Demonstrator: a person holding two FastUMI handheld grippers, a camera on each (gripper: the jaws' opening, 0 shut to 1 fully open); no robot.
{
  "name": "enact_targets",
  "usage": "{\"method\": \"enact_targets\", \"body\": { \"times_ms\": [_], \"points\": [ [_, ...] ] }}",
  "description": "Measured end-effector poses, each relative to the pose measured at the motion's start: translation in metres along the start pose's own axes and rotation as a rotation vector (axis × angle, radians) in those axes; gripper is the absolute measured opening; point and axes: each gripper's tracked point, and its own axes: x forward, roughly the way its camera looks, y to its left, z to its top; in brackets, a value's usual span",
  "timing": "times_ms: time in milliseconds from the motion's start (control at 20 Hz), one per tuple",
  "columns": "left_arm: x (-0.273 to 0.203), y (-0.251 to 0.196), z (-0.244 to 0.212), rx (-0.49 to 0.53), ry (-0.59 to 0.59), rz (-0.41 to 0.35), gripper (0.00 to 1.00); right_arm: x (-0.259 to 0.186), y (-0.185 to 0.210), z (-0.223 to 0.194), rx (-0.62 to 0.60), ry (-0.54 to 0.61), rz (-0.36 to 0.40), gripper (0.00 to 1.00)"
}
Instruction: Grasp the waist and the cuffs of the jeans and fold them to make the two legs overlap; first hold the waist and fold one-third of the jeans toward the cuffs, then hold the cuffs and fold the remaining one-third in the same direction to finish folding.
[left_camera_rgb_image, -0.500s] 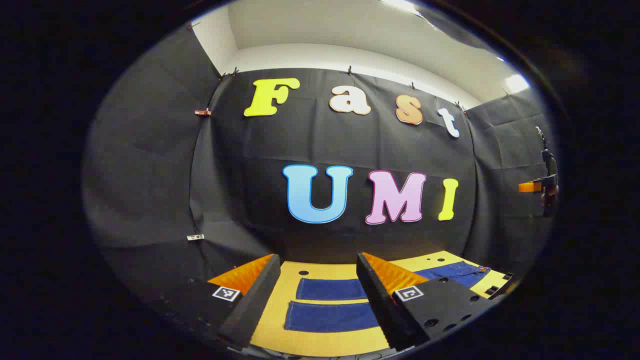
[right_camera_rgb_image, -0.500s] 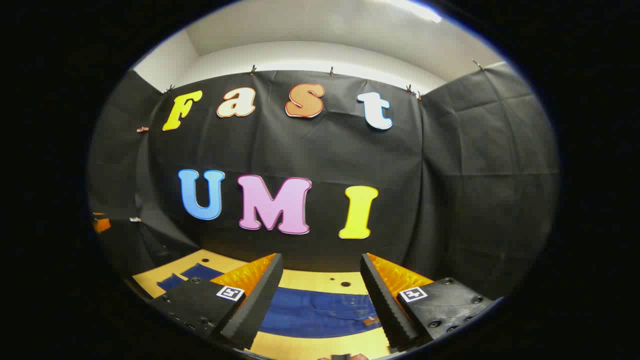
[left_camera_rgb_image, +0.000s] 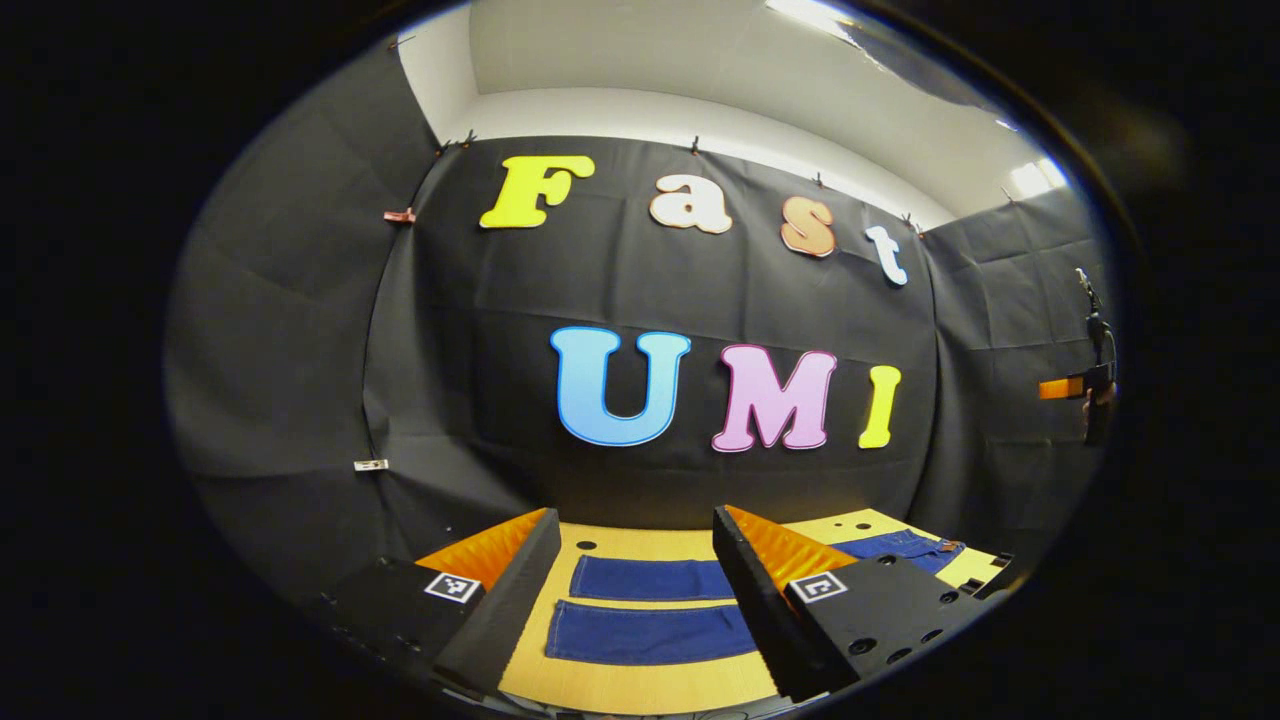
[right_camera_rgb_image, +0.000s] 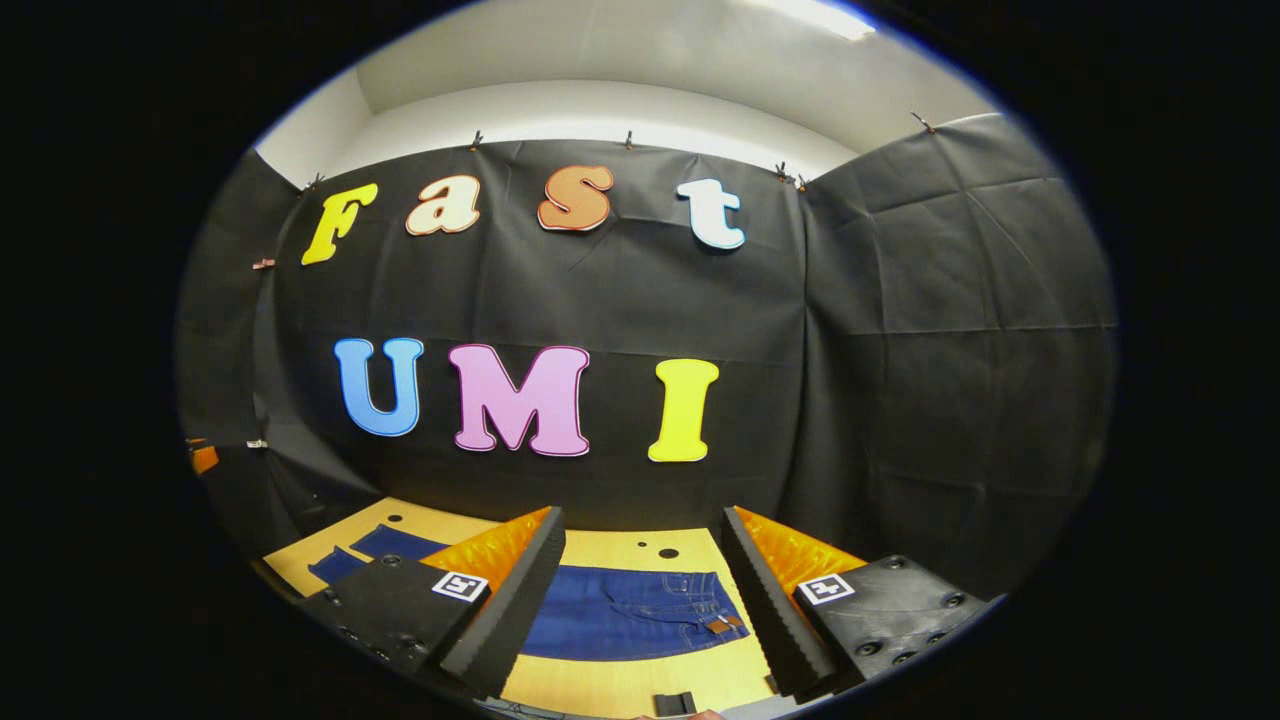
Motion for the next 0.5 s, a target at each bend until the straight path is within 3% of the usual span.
{"method": "enact_targets", "body": {
  "times_ms": [350, 500],
  "points": [
    [0.001, 0.001, 0.008, 0.051, 0.001, -0.037, 0.96, -0.01, 0.004, 0.007, -0.1, -0.02, 0.019, 0.94],
    [-0.005, 0.009, -0.004, 0.084, 0.028, -0.028, 0.96, -0.002, 0.003, -0.018, -0.133, 0.031, 0.001, 0.98]
  ]
}}
